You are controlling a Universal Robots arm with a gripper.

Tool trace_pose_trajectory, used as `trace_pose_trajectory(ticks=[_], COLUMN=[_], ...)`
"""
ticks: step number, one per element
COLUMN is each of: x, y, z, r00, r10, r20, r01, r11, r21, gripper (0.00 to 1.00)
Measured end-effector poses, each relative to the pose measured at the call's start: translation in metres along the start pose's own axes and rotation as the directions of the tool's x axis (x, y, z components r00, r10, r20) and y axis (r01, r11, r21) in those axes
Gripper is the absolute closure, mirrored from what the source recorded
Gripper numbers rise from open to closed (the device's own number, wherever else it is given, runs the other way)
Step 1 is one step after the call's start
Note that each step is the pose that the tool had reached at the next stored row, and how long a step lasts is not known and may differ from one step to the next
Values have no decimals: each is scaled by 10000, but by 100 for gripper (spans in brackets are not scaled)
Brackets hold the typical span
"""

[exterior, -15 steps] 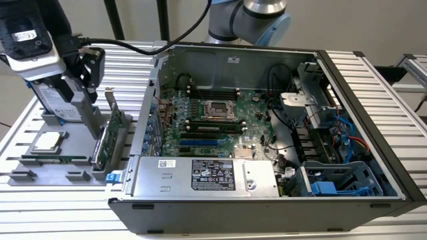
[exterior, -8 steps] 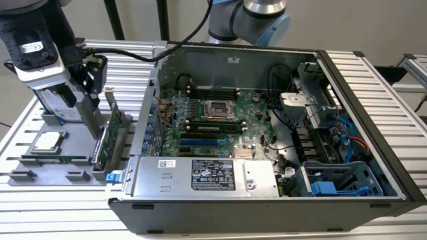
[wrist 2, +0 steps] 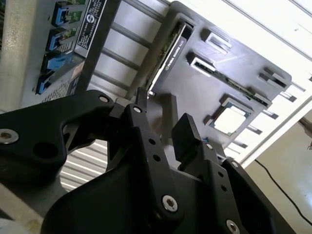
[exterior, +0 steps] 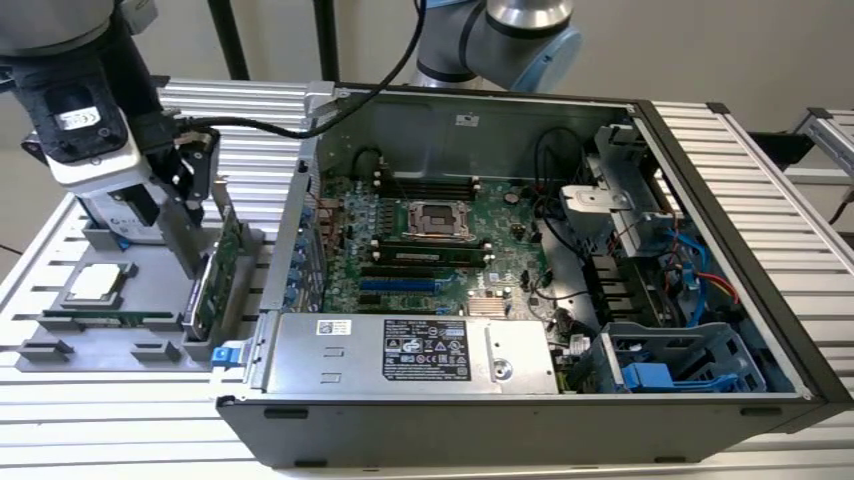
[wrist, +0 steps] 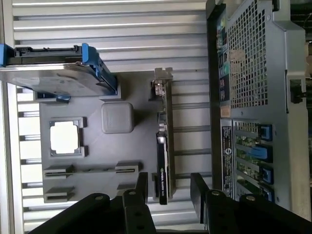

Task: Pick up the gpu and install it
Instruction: 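Pick up the gpu and move the gpu toward the slot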

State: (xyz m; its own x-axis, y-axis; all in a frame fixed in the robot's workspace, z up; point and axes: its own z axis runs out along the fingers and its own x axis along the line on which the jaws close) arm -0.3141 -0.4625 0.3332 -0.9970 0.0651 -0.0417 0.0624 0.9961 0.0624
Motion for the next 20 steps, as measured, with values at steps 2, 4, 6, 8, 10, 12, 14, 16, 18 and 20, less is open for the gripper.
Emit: trace_pose_trajectory(ticks=[2,4,6,8,10,12,14,16,18,20], x=[2,3,5,6,8,9,11,12,14,15], y=[-2,-4,-7,-9,-11,-14,-16,-18,-20,-23], z=[37,73,109,145,181,218,255,290,326,362], r00=[10000,10000,10000,10000,10000,10000,10000,10000,10000,10000], r10=[1,1,1,0,0,0,0,0,0,0], r20=[1,1,0,0,1,0,1,2,2,2], r01=[-1,-1,-1,0,0,0,0,0,0,0], r11=[10000,10000,10000,10000,10000,10000,10000,10000,10000,10000], r21=[1,0,1,1,1,1,0,0,1,1], gripper=[0,0,0,0,0,0,0,0,0,0])
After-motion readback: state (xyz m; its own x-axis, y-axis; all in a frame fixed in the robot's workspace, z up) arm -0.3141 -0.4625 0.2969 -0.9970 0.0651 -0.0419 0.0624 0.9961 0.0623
